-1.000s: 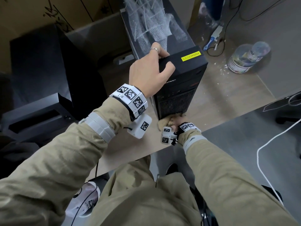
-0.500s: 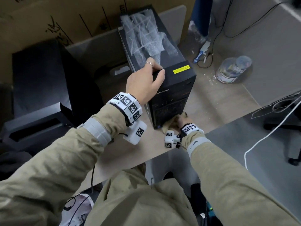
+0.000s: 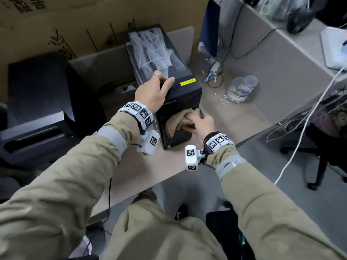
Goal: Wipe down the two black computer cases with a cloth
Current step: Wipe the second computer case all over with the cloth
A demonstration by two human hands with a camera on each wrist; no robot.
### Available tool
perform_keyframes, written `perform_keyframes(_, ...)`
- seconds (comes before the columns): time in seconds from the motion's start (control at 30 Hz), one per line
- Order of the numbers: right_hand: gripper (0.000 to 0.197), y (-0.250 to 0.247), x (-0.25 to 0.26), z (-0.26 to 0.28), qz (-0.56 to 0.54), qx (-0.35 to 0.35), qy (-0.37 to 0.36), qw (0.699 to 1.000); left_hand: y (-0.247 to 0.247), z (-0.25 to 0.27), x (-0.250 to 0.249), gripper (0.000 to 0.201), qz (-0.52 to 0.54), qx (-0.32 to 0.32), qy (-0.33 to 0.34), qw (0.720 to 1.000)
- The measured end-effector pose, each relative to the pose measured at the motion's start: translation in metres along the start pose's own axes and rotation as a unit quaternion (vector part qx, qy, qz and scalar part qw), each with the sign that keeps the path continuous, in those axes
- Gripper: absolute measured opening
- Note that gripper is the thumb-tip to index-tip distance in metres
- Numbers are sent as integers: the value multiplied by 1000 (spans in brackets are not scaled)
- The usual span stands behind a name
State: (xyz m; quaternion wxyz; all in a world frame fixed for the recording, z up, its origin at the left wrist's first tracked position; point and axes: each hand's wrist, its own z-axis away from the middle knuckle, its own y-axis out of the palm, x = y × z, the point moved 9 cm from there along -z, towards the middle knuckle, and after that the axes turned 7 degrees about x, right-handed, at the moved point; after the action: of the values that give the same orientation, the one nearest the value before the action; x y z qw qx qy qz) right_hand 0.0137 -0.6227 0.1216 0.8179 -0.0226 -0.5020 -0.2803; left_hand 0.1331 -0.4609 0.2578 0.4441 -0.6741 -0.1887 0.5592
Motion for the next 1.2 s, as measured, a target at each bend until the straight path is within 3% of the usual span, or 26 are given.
perform_keyframes(0.23, 9, -1, 52, 18, 0, -12, -117, 993, -1, 0, 0, 41, -4, -1, -12, 1000)
perform_keyframes(0.37, 18, 11, 83, 20, 43, 20, -143, 989, -3, 1, 0, 38, 36, 13, -14, 999)
perform_keyframes(0.47, 22, 12, 89, 22, 78, 25, -133, 988, 0, -4, 7, 46, 180, 40, -32, 982)
perform_keyframes(0.57, 25, 20, 87, 27, 119, 21, -145, 982, 2, -8, 14, 58, 257, 67, -51, 963)
perform_keyframes(0.67, 33, 48, 82, 35, 265, 34, -182, 946, 3, -7, 16, 58, 296, 81, -73, 949)
perform_keyframes(0.73, 35, 68, 75, 43, 302, 48, -198, 931, -1, -4, 12, 54, 316, 78, -84, 942)
perform_keyframes(0.87, 31, 57, 59, 33, 196, 38, -130, 971, -3, -1, 10, 51, 297, 75, -80, 948)
perform_keyframes(1.0, 19, 19, 41, 14, 120, -36, -53, 991, -6, 6, 1, 45, 255, 65, -55, 963)
perform_keyframes(1.1, 23, -1, 22, 6, 37, -98, 7, 994, -7, 9, -1, 46, 242, 67, -41, 967)
perform_keyframes(1.2, 31, -6, 17, -2, 53, -114, 28, 992, -5, 5, 4, 38, 235, 73, -38, 969)
